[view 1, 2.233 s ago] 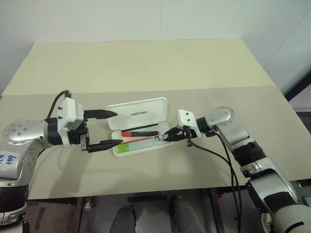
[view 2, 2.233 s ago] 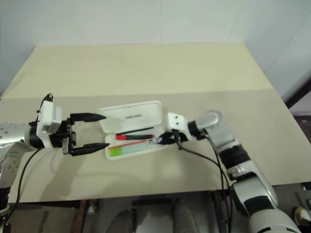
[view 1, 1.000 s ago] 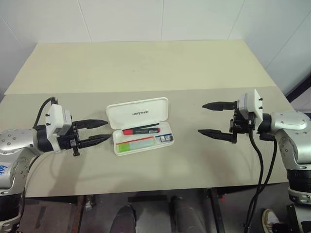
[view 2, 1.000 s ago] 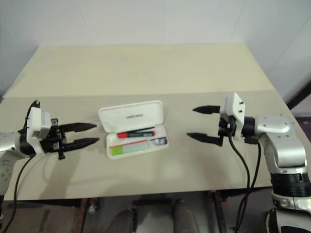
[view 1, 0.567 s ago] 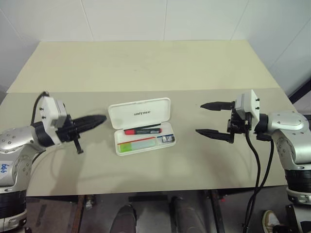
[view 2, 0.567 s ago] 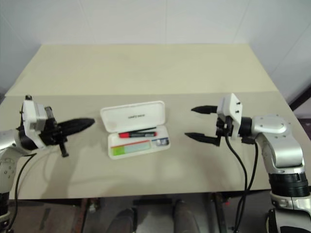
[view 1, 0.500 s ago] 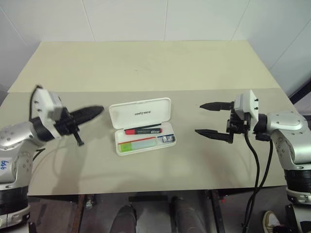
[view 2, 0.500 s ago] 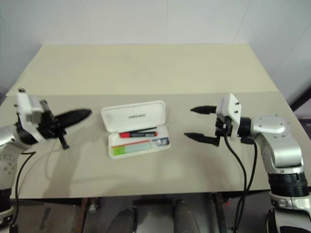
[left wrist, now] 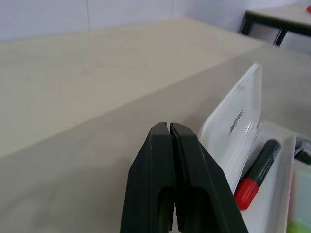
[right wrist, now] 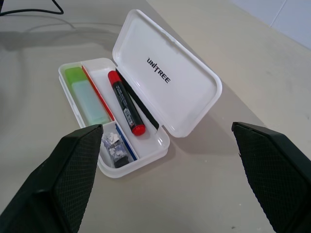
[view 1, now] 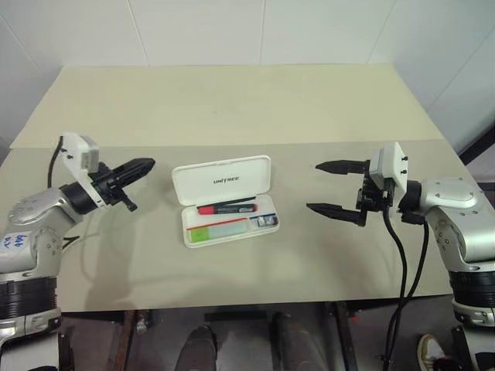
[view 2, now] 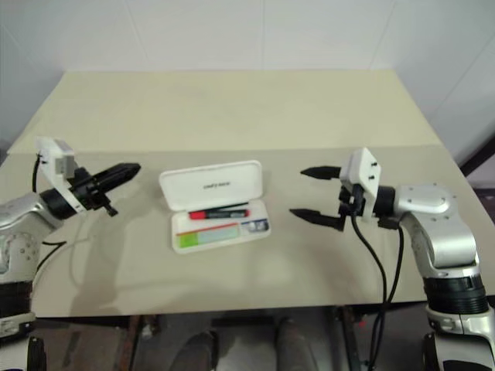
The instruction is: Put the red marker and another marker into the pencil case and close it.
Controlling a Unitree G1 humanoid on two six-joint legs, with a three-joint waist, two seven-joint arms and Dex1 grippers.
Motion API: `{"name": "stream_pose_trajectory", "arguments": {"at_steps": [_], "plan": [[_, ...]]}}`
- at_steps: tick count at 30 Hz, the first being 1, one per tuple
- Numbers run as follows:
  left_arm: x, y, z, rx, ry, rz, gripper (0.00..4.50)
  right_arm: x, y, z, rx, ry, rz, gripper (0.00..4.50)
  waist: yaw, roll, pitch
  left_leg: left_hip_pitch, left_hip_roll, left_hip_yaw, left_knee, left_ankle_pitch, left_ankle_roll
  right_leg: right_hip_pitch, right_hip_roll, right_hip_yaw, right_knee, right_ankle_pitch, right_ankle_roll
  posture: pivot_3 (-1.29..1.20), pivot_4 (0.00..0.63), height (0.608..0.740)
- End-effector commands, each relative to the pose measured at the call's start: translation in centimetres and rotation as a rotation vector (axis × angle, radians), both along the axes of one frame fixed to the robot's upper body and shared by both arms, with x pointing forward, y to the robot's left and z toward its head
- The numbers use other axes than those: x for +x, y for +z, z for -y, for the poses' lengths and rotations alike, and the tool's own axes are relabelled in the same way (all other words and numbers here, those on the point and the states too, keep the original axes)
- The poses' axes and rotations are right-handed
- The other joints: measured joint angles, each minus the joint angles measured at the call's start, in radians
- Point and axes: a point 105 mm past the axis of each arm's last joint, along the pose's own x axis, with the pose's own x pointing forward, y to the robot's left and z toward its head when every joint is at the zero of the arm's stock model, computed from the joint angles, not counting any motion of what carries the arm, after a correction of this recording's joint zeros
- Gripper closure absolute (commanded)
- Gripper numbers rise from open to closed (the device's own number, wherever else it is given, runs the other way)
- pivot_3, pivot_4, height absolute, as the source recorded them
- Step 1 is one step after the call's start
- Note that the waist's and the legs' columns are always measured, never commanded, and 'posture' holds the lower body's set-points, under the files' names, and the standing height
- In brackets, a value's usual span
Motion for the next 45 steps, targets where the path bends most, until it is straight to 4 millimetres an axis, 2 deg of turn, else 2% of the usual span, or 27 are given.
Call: {"name": "stream_pose_trajectory", "arguments": {"at_steps": [1, 6, 14, 20, 24, 36, 39, 43, 45], "plan": [[0.5, -0.8, 0.9, 0.052, -0.037, -0.049, 4.48, -0.7, 1.0, -0.3, 0.019, 0.014, 0.048, 0.00, 0.001, 0.000, 0.000, 0.000, 0.000, 0.000, 0.000, 0.000, 0.000, 0.000, 0.000, 0.000, 0.000, 0.000, 0.000, 0.00, 0.150, 0.740], [0.7, -1.4, 1.7, 0.092, -0.089, -0.073, 4.48, -0.9, 1.1, -0.3, 0.022, 0.006, 0.050, 0.00, 0.001, 0.000, 0.000, 0.000, 0.000, 0.000, 0.000, 0.000, 0.000, 0.000, 0.000, 0.000, 0.000, 0.000, 0.000, 0.00, 0.150, 0.740], [0.3, -1.0, 2.6, 0.141, -0.176, -0.036, 4.48, -1.1, 1.0, -0.3, 0.030, -0.005, 0.051, 0.00, 0.001, 0.000, 0.000, 0.000, 0.000, 0.000, 0.000, 0.000, 0.000, 0.000, 0.000, 0.000, 0.000, 0.000, 0.000, 0.00, 0.150, 0.740], [-2.0, -0.7, 4.4, 0.184, -0.379, -0.009, 4.48, -1.1, 0.9, -0.4, 0.037, -0.012, 0.054, 0.00, 0.001, 0.000, 0.000, 0.000, 0.000, 0.000, 0.000, 0.000, 0.000, 0.000, 0.000, 0.000, -0.001, 0.000, 0.000, 0.00, 0.150, 0.740], [-3.1, -1.0, 5.0, 0.197, -0.471, -0.037, 4.48, -1.1, 0.9, -0.5, 0.038, -0.012, 0.055, 0.00, 0.001, 0.000, 0.000, -0.001, 0.000, 0.000, 0.000, 0.000, 0.000, 0.000, 0.000, 0.000, -0.001, 0.000, 0.000, 0.00, 0.150, 0.740], [-4.5, -4.7, 6.1, 0.325, -0.596, -0.168, 4.48, -1.2, 0.9, -0.4, 0.048, -0.033, 0.073, 0.00, 0.000, 0.000, 0.000, -0.001, 0.000, 0.000, 0.000, 0.000, 0.000, 0.000, 0.000, 0.000, -0.001, 0.000, 0.000, 0.00, 0.150, 0.740], [-4.4, -4.9, 6.3, 0.277, -0.585, -0.189, 4.48, -1.2, 0.9, -0.5, 0.056, -0.039, 0.076, 0.00, 0.001, 0.000, 0.000, -0.001, 0.000, 0.000, 0.000, 0.000, 0.000, 0.000, 0.000, 0.000, -0.001, 0.000, 0.000, 0.00, 0.150, 0.740], [-4.4, -5.8, 6.6, 0.295, -0.587, -0.222, 4.48, -1.3, 0.9, -0.6, 0.062, -0.045, 0.079, 0.00, 0.001, 0.000, 0.000, 0.000, 0.000, 0.000, 0.000, 0.000, 0.000, 0.000, 0.000, 0.000, 0.000, 0.000, 0.000, 0.00, 0.150, 0.740], [-4.2, -6.3, 7.5, 0.297, -0.599, -0.232, 4.48, -1.3, 0.8, -0.8, 0.069, -0.047, 0.081, 0.00, 0.001, 0.000, 0.000, 0.000, 0.000, 0.000, 0.000, 0.000, 0.000, 0.000, 0.000, 0.000, 0.000, 0.000, 0.000, 0.00, 0.150, 0.740]]}}
